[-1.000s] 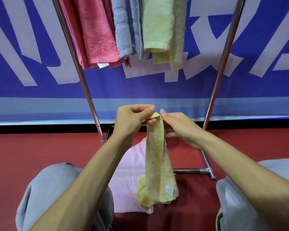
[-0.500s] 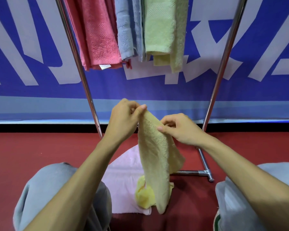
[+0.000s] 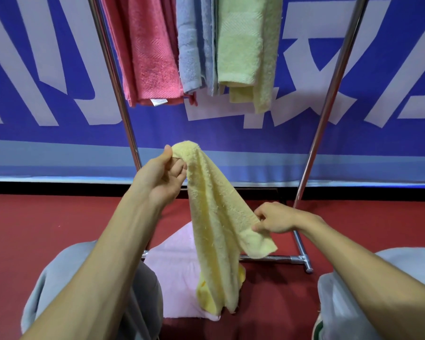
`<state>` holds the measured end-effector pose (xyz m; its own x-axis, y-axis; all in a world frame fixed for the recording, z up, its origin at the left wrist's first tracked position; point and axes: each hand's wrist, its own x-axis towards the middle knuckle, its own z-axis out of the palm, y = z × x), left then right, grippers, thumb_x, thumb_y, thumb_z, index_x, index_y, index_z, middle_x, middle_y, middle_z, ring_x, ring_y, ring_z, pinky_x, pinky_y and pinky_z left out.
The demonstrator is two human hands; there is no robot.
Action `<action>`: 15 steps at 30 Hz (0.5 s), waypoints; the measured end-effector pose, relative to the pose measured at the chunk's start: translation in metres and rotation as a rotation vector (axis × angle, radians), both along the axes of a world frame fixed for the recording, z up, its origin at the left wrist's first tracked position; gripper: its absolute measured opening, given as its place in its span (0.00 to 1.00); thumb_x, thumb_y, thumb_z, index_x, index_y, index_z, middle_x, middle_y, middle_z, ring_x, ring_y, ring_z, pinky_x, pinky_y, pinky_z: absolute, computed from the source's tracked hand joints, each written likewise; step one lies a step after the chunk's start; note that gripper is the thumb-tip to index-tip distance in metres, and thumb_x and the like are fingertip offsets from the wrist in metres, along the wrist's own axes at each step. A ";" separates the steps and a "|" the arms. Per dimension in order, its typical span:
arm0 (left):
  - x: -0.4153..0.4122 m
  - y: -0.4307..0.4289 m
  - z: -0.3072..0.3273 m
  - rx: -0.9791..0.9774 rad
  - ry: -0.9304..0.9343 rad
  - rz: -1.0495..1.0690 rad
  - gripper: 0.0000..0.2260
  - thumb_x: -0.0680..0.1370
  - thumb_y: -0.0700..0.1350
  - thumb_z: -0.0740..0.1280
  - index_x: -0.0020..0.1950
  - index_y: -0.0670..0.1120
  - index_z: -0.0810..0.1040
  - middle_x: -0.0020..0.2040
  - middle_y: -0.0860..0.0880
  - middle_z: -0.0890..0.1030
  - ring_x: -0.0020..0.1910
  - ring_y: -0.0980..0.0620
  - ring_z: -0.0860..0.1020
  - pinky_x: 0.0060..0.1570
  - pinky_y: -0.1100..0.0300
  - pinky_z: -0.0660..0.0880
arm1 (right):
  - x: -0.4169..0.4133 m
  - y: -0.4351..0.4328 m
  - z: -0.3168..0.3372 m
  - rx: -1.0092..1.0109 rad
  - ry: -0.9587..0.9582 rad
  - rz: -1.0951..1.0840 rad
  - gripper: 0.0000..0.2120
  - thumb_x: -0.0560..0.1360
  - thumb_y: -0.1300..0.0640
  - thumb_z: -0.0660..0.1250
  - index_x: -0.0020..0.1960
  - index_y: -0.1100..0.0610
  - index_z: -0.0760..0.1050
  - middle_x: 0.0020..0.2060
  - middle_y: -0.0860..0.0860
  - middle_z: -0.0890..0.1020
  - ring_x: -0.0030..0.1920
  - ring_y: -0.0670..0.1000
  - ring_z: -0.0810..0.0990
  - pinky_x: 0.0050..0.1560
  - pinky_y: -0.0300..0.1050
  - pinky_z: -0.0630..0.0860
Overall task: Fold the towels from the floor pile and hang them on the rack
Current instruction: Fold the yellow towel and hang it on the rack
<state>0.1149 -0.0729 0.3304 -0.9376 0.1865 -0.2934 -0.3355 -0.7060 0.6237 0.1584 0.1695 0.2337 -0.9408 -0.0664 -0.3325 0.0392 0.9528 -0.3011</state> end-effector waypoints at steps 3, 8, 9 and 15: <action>0.001 0.000 0.003 0.037 -0.053 0.069 0.11 0.82 0.41 0.60 0.40 0.40 0.72 0.26 0.50 0.76 0.28 0.56 0.79 0.45 0.61 0.80 | 0.003 -0.002 0.003 -0.043 0.001 -0.039 0.10 0.72 0.56 0.67 0.43 0.64 0.77 0.35 0.55 0.79 0.37 0.50 0.76 0.39 0.46 0.75; -0.003 -0.009 0.001 -0.065 -0.039 0.156 0.07 0.81 0.38 0.61 0.43 0.40 0.73 0.32 0.48 0.80 0.40 0.51 0.80 0.52 0.57 0.77 | 0.011 -0.007 0.025 -0.521 0.029 -0.230 0.05 0.73 0.65 0.69 0.47 0.59 0.78 0.33 0.58 0.81 0.29 0.52 0.77 0.31 0.45 0.79; -0.004 -0.009 -0.001 -0.101 -0.023 0.163 0.07 0.80 0.38 0.63 0.42 0.40 0.73 0.31 0.48 0.80 0.39 0.51 0.80 0.48 0.58 0.78 | 0.013 -0.009 0.032 -0.668 0.044 -0.277 0.08 0.73 0.65 0.69 0.51 0.58 0.77 0.33 0.59 0.80 0.28 0.52 0.76 0.28 0.42 0.76; 0.007 0.008 -0.004 -0.625 0.301 0.265 0.09 0.75 0.38 0.66 0.36 0.44 0.81 0.37 0.47 0.80 0.38 0.51 0.76 0.42 0.62 0.76 | 0.028 -0.017 0.077 -1.113 0.160 -0.284 0.06 0.75 0.69 0.65 0.49 0.64 0.80 0.35 0.58 0.76 0.33 0.50 0.75 0.33 0.39 0.80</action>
